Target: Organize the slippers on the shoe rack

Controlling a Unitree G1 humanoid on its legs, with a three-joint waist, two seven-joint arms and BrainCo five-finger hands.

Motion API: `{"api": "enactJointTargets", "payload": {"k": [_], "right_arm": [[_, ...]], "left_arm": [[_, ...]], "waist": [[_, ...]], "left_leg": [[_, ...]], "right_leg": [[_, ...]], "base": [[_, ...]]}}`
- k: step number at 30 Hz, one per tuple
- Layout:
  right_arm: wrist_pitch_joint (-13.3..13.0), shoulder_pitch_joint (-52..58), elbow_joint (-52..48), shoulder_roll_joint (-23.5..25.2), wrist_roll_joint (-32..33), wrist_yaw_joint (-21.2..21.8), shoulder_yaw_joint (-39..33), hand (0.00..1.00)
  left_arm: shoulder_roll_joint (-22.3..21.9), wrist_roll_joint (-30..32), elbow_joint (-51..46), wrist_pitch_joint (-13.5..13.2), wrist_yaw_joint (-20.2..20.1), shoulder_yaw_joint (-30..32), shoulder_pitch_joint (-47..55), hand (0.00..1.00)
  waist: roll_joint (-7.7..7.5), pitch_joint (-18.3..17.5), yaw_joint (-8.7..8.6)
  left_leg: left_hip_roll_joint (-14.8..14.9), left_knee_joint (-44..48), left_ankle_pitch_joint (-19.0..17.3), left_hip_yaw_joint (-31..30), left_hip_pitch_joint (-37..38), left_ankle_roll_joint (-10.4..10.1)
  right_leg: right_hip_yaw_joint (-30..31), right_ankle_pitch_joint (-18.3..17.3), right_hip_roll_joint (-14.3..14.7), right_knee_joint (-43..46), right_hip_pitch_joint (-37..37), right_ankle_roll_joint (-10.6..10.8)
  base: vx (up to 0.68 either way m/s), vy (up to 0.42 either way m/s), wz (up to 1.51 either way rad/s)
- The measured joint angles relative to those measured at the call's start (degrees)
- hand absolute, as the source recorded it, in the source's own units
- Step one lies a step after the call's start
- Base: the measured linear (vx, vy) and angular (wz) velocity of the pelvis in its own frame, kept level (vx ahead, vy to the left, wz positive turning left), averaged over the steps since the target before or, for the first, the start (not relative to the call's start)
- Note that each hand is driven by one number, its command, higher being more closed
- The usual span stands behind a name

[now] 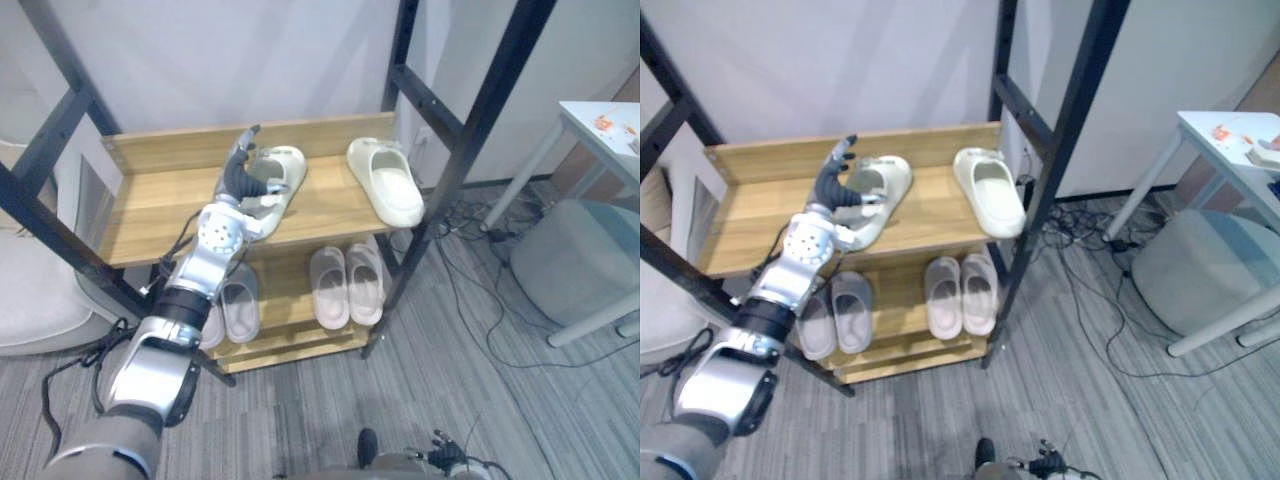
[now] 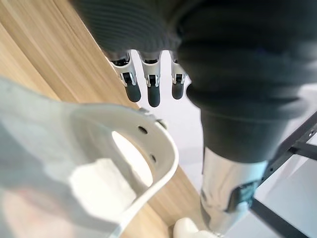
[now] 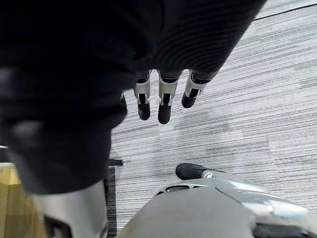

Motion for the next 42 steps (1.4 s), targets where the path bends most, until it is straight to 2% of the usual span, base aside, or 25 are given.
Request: {"api": "enactJointTargets", "payload": {"k": [9, 22, 29, 32, 42], "right_arm": [[-0.5, 0.4, -0.9, 0.2, -0.1, 0.0, -0.8, 0.0], [-0.6, 0.9, -1.8, 0.2, -0.1, 0.0, -2.0, 0.0], [-0.6, 1.0, -1.8, 0.2, -0.1, 0.0, -2.7, 0.0], [-0.6, 1.0, -1.8, 0.2, -0.1, 0.0, -2.7, 0.0], [-0.6, 1.0, -1.6, 0.2, -0.1, 0.0, -3.0, 0.0]], "left_arm": [[2.2, 4.4, 3.6, 1.1, 1.1, 0.1, -2.0, 0.0], [4.2, 4.4, 4.5, 1.3, 1.4, 3.0, -2.1, 0.0], [4.2, 4.6, 4.5, 2.1, 2.3, 4.1, -2.1, 0.0], [4.2, 6.5, 4.7, 2.5, 2.2, 4.0, -2.1, 0.0], [4.2, 8.8, 9.5, 3.8, 2.2, 4.0, -2.4, 0.0]], "waist": [[0.29, 0.2, -0.12], [1.21, 0.2, -0.11], [1.58, 0.0, -0.02], [1.59, 0.0, -0.01], [1.64, -0.1, -0.06]], "left_leg": [[-0.2, 0.0, -0.1, 2.4, -0.1, 0.0], [-0.3, 0.0, -0.2, 2.6, -0.6, 0.0], [-0.4, 0.0, -0.2, 2.2, -0.8, 0.0], [-0.4, 0.0, -0.2, 2.1, -0.8, 0.0], [-0.7, 0.0, -0.1, 2.2, -0.8, 0.0]], "right_leg": [[2.4, 0.7, 0.3, 0.0, -1.6, -0.1], [3.2, 1.3, 0.3, 0.0, -2.3, -0.2], [2.9, 1.3, 0.2, 0.0, -2.3, -0.2], [2.7, 1.3, 0.2, 0.0, -2.2, -0.2], [3.0, 1.4, -0.1, 0.0, -2.4, -0.1]], "base": [[-0.04, -0.013, -0.14], [-0.03, -0.017, -0.04], [-0.01, -0.005, 0.01], [-0.01, -0.006, 0.01], [0.0, 0.0, -0.01]]}}
